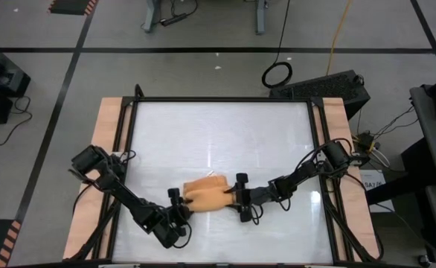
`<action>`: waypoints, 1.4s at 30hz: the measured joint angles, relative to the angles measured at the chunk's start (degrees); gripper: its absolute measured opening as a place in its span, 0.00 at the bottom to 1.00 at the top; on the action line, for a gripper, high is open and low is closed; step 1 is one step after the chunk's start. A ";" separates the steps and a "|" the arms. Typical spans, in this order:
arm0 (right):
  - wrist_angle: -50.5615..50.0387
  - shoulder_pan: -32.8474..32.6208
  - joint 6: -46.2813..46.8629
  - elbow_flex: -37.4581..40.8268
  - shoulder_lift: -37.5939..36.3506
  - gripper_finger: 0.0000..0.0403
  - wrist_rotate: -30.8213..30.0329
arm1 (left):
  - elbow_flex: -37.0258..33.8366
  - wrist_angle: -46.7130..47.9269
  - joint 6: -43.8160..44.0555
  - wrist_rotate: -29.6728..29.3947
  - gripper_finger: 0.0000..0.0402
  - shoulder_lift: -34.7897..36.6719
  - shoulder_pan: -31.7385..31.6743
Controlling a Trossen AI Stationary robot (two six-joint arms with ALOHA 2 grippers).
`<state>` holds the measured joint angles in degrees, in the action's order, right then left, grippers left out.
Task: Roll towel
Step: Roll the yellow towel
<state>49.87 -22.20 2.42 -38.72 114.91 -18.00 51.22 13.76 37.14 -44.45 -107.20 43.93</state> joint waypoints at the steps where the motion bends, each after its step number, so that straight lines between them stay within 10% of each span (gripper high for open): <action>1: 0.06 -0.02 0.00 0.00 0.00 0.58 -0.02 | -0.02 0.13 -0.03 -0.07 0.48 0.13 0.04; 15: -8.38 -0.03 12.15 -0.02 -9.91 0.03 8.54 | 1.07 -0.38 -1.87 4.13 0.03 8.84 0.23; 36: -13.08 6.84 35.05 -0.07 -9.68 0.10 21.68 | -2.33 -1.11 9.20 16.66 0.10 11.10 -7.82; 42: -7.39 8.77 38.14 0.02 -9.66 0.11 33.57 | -2.43 -1.91 9.04 23.57 0.10 14.96 -10.65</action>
<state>42.49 -13.42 40.55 -38.70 105.25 15.56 48.80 11.85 46.17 -20.87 -92.24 33.28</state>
